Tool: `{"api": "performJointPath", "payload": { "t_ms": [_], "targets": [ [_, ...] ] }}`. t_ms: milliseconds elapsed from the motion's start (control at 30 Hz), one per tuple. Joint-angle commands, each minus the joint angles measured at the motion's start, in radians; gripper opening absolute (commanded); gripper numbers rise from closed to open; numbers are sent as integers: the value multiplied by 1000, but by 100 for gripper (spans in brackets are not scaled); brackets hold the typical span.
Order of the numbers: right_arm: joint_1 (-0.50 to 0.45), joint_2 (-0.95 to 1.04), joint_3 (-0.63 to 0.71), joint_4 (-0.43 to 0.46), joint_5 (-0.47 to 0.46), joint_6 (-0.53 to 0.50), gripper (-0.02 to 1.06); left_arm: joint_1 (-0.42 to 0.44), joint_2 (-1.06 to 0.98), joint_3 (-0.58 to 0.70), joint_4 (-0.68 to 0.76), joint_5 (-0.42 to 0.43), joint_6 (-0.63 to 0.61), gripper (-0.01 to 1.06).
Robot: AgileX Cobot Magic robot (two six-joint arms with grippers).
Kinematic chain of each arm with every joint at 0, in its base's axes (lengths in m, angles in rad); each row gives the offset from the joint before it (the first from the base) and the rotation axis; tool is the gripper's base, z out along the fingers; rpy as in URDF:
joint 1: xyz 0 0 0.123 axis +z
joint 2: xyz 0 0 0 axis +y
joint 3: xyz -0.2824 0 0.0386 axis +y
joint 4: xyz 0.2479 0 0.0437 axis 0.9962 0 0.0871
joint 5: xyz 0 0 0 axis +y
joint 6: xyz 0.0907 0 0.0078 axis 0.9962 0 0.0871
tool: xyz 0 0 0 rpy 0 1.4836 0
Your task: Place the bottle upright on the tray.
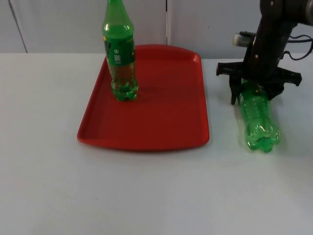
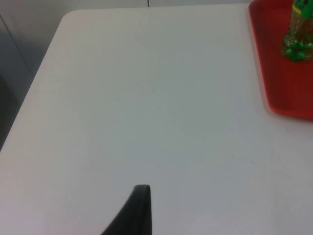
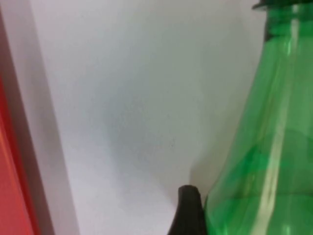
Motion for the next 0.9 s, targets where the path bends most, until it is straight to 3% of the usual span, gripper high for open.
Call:
{"api": "performJointPath", "payload": {
  "t_ms": [0, 567, 667, 867],
  "targets": [
    [-9, -16, 0, 48, -1, -26, 0, 1, -3, 4, 4, -11, 0, 105],
    [-42, -307, 0, 30, -1, -218, 0, 1, -3, 4, 4, -11, 0, 105],
    [-42, -392, 0, 50, -1, -277, 0, 1, -3, 4, 4, -11, 0, 105],
    [-40, -506, 0, 135, -99, -344, 0, 1, -3, 4, 4, -11, 0, 105]
  ]
}}
